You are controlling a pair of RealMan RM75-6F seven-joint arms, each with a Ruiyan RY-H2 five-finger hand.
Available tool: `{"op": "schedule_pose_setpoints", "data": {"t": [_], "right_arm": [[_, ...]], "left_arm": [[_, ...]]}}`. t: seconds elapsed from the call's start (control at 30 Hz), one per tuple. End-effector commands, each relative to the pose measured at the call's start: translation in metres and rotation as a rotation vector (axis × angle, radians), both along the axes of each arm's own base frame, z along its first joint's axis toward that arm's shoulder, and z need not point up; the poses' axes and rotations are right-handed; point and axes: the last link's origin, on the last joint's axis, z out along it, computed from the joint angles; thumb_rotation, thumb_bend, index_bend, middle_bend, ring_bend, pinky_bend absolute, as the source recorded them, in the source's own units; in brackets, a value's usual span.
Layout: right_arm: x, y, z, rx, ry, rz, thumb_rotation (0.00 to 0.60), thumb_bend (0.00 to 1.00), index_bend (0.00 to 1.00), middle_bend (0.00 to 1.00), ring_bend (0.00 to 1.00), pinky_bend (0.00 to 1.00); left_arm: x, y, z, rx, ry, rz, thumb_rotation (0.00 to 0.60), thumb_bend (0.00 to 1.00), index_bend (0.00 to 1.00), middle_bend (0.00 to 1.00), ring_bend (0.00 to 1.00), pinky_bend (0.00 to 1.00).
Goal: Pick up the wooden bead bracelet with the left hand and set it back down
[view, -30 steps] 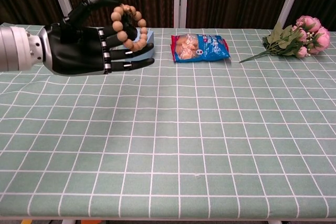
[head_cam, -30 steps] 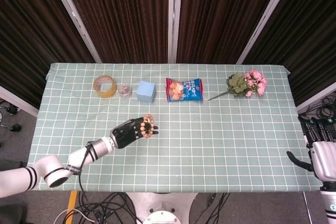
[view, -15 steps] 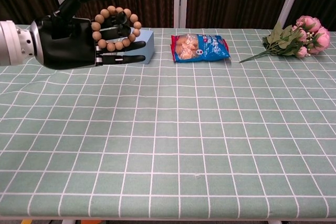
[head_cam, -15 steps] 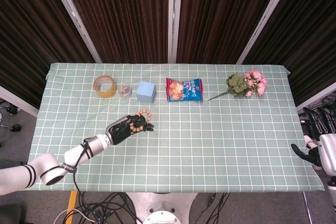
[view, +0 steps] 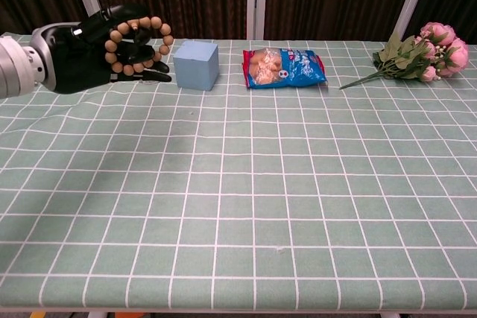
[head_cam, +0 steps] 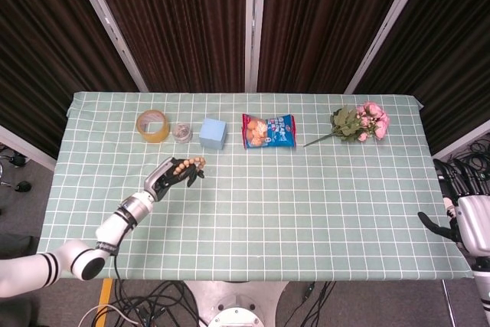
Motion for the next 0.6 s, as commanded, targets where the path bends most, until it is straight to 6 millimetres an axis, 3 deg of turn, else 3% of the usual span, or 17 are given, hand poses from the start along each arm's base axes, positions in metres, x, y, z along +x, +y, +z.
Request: {"op": "schedule_pose_setpoints", "data": {"t": [0.03, 0.43, 0.6], "right_arm": [[-0.0005, 0.0009, 0.0001, -0.001, -0.001, -0.001, 0.600, 0.09, 0.00, 0.13, 0.00, 0.07], [-0.0024, 0.0053, -0.0001, -0.004, -0.003, 0.001, 0.600, 0.09, 0.00, 0.13, 0.00, 0.05], [-0.0020, 0.0051, -0.0004, -0.004, 0.000, 0.004, 0.600, 0.09, 0.00, 0.13, 0.00, 0.05]], "left_arm": [[0.0020, -0.0023, -0.0031, 0.001, 0.000, 0.009, 0.347, 0.32, 0.71, 0.76, 0.42, 0.24], [0.0025, -0.0052, -0.0048, 0.054, 0.035, 0.004, 0.356, 0.34, 0.77, 0.82, 0.46, 0.24], [0.0004, -0.0058, -0.0047, 0.075, 0.048, 0.004, 0.230, 0.37, 0.77, 0.82, 0.46, 0.24]]}}
